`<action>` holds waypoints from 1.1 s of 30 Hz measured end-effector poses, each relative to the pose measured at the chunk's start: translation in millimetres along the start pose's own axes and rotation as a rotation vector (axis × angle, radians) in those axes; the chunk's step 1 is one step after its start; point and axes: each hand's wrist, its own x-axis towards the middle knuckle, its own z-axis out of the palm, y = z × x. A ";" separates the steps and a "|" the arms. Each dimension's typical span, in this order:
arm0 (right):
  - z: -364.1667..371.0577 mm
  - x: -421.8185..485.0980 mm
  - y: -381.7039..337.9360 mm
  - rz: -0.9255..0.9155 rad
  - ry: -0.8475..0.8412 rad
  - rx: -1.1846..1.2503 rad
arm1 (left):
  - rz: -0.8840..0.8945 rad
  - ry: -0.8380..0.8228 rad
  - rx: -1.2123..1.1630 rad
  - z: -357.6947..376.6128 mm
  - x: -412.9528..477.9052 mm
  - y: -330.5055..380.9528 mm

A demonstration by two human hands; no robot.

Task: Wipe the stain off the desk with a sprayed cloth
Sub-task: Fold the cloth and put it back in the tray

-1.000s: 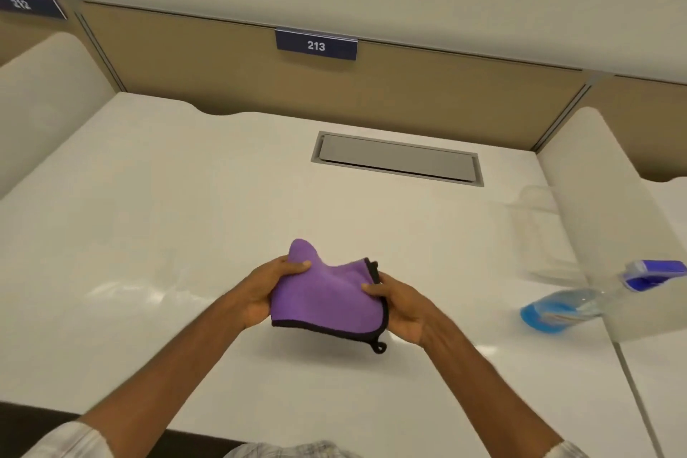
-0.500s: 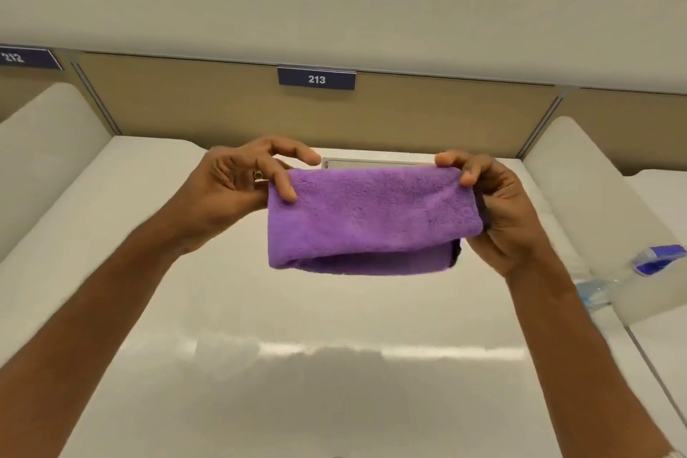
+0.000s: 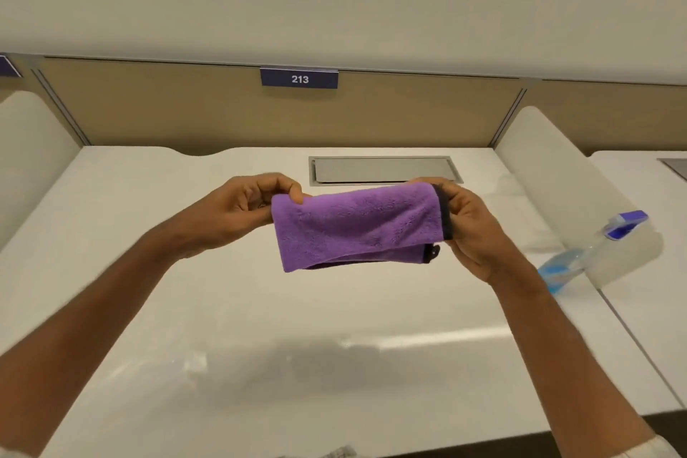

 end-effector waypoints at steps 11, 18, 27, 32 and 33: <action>-6.0 -16.5 -28.3 -0.186 -0.075 -0.110 | 0.246 -0.118 0.208 -1.6 1.3 23.2; -2.3 -23.6 -3.3 0.021 0.088 0.132 | -0.184 -0.067 -0.525 32.6 -8.0 -11.1; -35.6 -17.9 15.6 0.240 0.105 0.175 | -0.328 -0.037 -0.384 86.0 16.0 -7.1; -53.6 -28.4 39.5 0.123 0.490 0.116 | -0.383 0.121 -0.461 106.5 37.0 2.8; -50.6 -33.8 42.0 0.078 0.470 0.114 | -0.390 0.148 -0.454 112.5 40.5 2.0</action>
